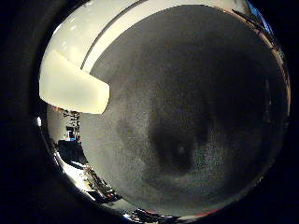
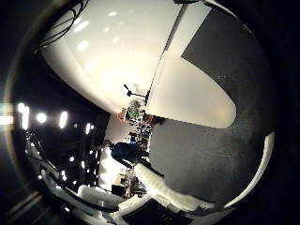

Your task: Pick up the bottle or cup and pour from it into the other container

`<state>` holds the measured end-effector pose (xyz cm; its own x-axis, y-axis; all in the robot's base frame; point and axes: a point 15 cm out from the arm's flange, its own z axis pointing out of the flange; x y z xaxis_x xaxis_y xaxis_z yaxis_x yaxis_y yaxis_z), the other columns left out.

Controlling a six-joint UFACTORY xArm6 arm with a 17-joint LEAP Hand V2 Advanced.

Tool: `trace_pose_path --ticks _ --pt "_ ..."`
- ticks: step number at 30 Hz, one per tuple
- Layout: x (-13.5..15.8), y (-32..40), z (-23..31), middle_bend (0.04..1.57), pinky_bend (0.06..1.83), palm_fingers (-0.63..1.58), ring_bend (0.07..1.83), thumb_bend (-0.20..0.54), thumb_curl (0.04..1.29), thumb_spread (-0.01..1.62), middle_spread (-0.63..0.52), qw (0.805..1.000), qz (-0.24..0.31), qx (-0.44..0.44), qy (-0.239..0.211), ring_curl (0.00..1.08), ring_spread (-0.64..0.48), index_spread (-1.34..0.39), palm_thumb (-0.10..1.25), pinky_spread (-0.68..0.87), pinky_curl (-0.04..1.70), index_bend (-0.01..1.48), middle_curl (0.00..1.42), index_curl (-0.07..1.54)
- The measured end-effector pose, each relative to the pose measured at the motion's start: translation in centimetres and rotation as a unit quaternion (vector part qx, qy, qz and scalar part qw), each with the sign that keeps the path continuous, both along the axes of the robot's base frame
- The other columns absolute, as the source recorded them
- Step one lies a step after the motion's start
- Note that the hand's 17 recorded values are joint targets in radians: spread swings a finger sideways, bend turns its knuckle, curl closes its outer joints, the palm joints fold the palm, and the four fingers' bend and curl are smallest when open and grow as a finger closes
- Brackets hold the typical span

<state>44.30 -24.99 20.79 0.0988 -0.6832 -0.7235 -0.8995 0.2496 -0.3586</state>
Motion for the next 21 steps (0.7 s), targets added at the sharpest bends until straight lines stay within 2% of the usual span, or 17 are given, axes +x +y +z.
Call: trace_pose_path --ticks 21 --pt "2.7 4.5 -1.6 0.2 0.47 0.02 0.35 -0.033 0.3 0.87 0.11 0.999 0.031 0.034 0.003 0.27 0.14 -0.2 0.41 0.36 0.32 0.15 0.33 0.24"
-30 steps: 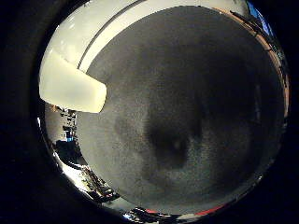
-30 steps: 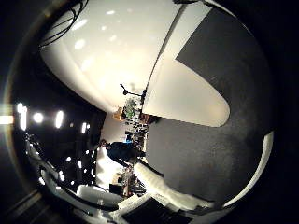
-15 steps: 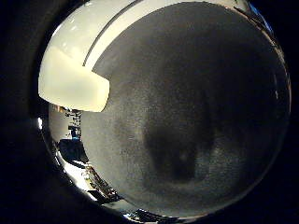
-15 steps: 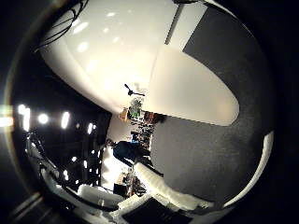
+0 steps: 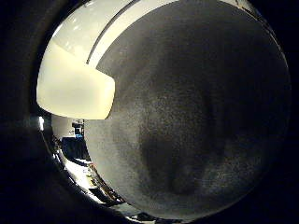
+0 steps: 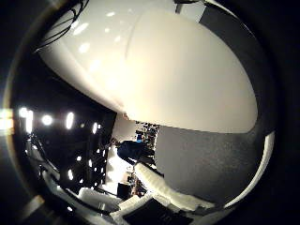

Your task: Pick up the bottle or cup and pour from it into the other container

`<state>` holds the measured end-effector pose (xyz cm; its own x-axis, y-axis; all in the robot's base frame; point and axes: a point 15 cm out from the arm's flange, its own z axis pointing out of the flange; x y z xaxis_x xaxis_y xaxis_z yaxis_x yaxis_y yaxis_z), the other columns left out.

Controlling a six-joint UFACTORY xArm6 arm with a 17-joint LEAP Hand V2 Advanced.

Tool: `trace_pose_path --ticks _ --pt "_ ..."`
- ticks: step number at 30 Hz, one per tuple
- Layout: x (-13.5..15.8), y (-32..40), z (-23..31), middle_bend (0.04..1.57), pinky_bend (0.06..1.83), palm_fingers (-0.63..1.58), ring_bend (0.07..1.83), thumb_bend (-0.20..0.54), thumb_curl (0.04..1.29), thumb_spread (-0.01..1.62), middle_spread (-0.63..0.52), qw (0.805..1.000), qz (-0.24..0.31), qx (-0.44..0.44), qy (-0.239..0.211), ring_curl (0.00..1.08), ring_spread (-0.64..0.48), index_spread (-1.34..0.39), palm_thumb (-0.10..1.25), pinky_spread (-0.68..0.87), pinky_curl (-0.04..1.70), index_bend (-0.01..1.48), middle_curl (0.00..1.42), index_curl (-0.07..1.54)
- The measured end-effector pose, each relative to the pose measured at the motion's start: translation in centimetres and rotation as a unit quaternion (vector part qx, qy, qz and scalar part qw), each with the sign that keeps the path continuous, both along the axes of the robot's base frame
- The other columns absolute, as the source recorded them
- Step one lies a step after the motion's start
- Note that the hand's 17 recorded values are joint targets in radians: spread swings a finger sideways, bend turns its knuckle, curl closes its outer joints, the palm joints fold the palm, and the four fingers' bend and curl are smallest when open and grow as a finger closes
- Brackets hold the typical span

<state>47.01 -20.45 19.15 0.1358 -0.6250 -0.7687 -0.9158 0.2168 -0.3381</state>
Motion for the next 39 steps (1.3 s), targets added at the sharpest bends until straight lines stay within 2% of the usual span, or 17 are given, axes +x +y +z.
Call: trace_pose_path --ticks 12,14,16,19,20,24,27,30,34,39 --pt "1.9 3.3 0.3 0.22 0.46 0.06 0.39 -0.029 0.3 0.88 0.11 1.0 0.02 0.014 -0.006 0.27 0.12 -0.18 0.44 0.36 0.31 0.14 0.34 0.24" --pt "2.1 3.8 0.3 0.27 0.46 0.14 0.4 -0.023 0.31 0.89 0.09 1.0 0.025 0.015 -0.008 0.27 0.1 -0.16 0.47 0.35 0.3 0.14 0.35 0.24" --pt "2.3 4.0 0.5 0.3 0.46 0.27 0.5 -0.024 0.31 0.91 0.06 1.0 0.024 0.017 -0.011 0.29 0.04 -0.16 0.49 0.31 0.29 0.14 0.36 0.24" --pt "2.4 4.2 0.6 0.44 0.49 0.49 0.71 -0.019 0.32 0.93 -0.05 0.999 0.024 0.022 -0.014 0.35 -0.09 -0.19 0.55 0.11 0.29 0.13 0.41 0.23" --pt "2.4 4.4 0.8 0.49 0.58 0.62 0.83 -0.021 0.32 0.94 -0.1 0.999 0.025 0.026 -0.014 0.39 -0.14 -0.22 0.57 -0.03 0.31 0.13 0.44 0.22" --pt "2.3 4.9 1.1 0.62 0.82 0.79 1.01 -0.015 0.33 0.95 -0.21 0.999 0.03 0.038 -0.015 0.48 -0.24 -0.3 0.68 -0.41 0.37 0.17 0.53 0.22" --pt "2.5 5.1 1.4 0.71 0.9 0.92 1.05 -0.014 0.35 0.96 -0.25 0.998 0.028 0.047 -0.018 0.51 -0.26 -0.37 0.74 -0.52 0.41 0.21 0.6 0.27" --pt "2.3 5.9 1.3 0.77 0.96 0.99 1.08 -0.013 0.38 0.95 -0.28 0.997 0.033 0.071 -0.014 0.55 -0.27 -0.44 0.81 -0.54 0.46 0.28 0.68 0.35" --pt "2.2 6.6 1.4 0.83 1.04 1.07 1.13 -0.015 0.43 0.9 -0.3 0.995 0.039 0.096 -0.01 0.6 -0.27 -0.49 0.9 -0.48 0.55 0.39 0.77 0.49" --pt "2.0 7.3 2.2 0.92 1.17 1.04 1.23 -0.018 0.49 0.83 -0.31 0.992 0.048 0.12 -0.013 0.67 -0.27 -0.52 0.98 -0.39 0.67 0.52 0.88 0.68"
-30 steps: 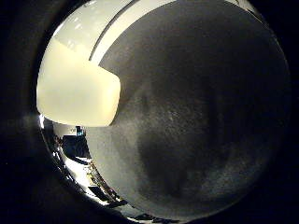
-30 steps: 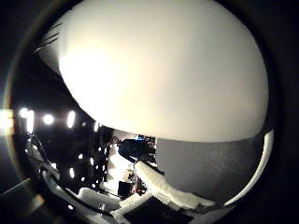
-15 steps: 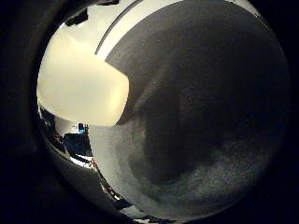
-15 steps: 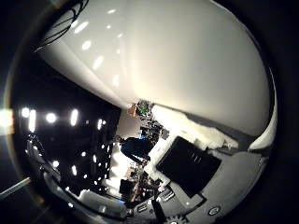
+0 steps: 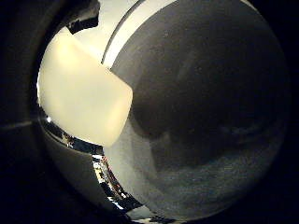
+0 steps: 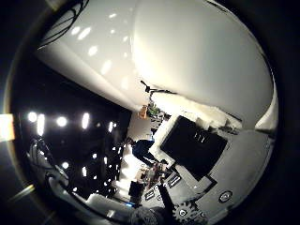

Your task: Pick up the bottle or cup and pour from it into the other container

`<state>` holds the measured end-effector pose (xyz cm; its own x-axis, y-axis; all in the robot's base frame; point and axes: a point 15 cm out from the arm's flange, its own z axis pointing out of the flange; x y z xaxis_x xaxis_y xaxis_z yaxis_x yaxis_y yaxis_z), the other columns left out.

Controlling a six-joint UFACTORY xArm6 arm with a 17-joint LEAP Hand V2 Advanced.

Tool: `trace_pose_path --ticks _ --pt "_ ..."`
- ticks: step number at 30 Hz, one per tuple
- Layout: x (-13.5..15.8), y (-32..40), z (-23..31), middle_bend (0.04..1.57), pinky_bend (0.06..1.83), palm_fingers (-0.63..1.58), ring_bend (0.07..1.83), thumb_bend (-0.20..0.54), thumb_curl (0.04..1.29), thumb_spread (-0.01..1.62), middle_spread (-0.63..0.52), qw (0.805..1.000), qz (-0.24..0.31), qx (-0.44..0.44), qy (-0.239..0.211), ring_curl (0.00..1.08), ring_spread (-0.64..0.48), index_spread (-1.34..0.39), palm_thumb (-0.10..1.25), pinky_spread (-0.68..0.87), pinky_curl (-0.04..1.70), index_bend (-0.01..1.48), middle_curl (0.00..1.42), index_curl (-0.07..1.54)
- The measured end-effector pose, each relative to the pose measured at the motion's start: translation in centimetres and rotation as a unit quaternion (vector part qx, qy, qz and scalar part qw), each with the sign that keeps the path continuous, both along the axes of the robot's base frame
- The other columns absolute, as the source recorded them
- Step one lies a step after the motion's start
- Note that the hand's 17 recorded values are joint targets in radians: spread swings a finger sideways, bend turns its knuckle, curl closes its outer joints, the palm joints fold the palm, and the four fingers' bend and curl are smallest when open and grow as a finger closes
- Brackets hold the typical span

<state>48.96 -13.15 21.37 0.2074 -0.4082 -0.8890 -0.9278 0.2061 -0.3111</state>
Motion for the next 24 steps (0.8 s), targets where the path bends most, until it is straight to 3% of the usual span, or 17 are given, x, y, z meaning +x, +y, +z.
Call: trace_pose_path --ticks 9,24 --pt "-0.6 0.9 1.0 1.08 1.35 0.87 1.4 -0.021 0.58 0.77 -0.33 0.999 0.014 0.025 0.013 0.82 -0.28 -0.53 1.05 -0.27 0.9 0.77 1.09 1.03" --pt "-0.6 1.1 4.0 1.17 1.42 0.78 1.45 -0.024 0.62 0.76 -0.32 1.0 0.02 0.006 -0.002 0.92 -0.28 -0.49 1.04 -0.2 1.04 0.86 1.16 1.15"
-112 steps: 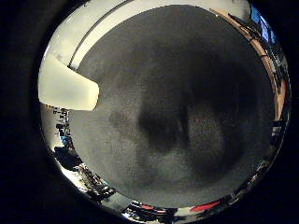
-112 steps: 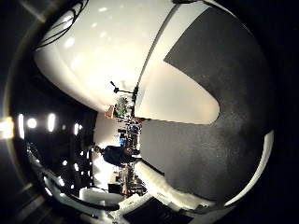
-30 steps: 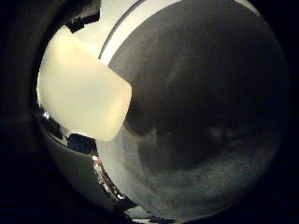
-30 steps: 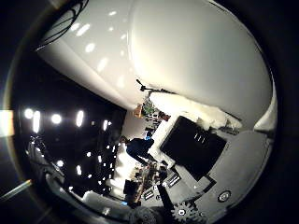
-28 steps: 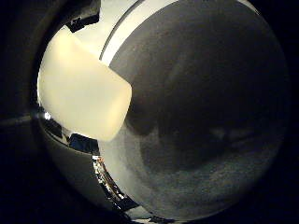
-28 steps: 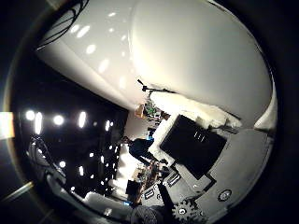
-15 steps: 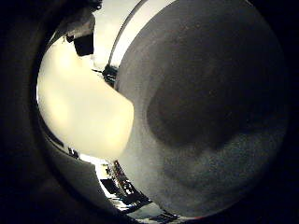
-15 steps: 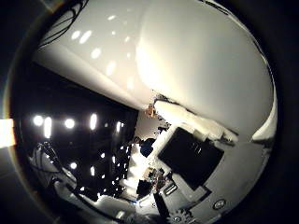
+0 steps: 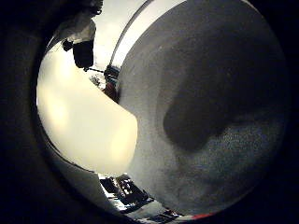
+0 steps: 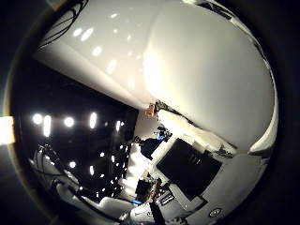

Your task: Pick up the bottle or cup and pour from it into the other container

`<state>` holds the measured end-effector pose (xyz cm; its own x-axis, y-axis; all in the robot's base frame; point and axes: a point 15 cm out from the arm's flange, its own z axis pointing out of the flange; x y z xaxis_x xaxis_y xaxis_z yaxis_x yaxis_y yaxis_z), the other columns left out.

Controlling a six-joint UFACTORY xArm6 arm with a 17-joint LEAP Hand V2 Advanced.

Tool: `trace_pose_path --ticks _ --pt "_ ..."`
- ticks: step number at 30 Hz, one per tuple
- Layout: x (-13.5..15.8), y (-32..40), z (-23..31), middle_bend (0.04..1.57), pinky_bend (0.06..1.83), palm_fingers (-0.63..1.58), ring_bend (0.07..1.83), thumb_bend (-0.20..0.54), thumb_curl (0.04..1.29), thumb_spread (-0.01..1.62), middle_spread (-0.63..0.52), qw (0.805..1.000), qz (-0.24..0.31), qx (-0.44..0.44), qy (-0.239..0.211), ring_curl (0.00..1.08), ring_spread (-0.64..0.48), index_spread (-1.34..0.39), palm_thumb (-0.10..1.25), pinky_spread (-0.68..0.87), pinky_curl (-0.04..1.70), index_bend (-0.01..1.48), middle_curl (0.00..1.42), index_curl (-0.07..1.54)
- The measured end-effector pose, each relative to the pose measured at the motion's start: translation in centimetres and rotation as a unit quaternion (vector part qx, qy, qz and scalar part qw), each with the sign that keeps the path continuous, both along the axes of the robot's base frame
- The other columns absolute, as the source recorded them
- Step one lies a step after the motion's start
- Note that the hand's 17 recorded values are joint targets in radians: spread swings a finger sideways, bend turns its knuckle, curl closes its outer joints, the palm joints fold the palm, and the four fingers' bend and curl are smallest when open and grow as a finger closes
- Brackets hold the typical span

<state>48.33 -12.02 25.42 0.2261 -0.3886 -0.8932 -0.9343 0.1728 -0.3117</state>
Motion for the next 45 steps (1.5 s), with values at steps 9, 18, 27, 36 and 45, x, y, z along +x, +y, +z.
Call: trace_pose_path --ticks 9,18,27,36,45 --pt "0.3 2.2 2.3 1.18 1.41 0.78 1.46 -0.024 0.63 0.76 -0.31 1.0 0.023 -0.02 -0.005 0.93 -0.29 -0.47 1.04 -0.2 1.07 0.86 1.16 1.16" --pt "0.7 6.3 4.5 1.18 1.4 0.77 1.45 -0.024 0.64 0.76 -0.31 0.997 0.055 -0.046 0.008 0.95 -0.29 -0.46 1.04 -0.19 1.1 0.86 1.16 1.16" --pt "1.2 9.3 6.0 1.18 1.39 0.78 1.46 -0.024 0.64 0.75 -0.31 0.993 0.064 -0.097 0.028 0.95 -0.29 -0.46 1.03 -0.19 1.12 0.86 1.15 1.16" --pt "2.2 9.4 8.5 1.18 1.38 0.78 1.45 -0.024 0.64 0.75 -0.31 0.984 0.071 -0.162 0.033 0.95 -0.29 -0.45 1.03 -0.19 1.14 0.87 1.16 1.16" --pt "2.1 9.3 8.9 1.17 1.37 0.79 1.45 -0.024 0.64 0.75 -0.31 0.96 0.085 -0.254 0.075 0.96 -0.29 -0.45 1.03 -0.19 1.15 0.87 1.16 1.15"
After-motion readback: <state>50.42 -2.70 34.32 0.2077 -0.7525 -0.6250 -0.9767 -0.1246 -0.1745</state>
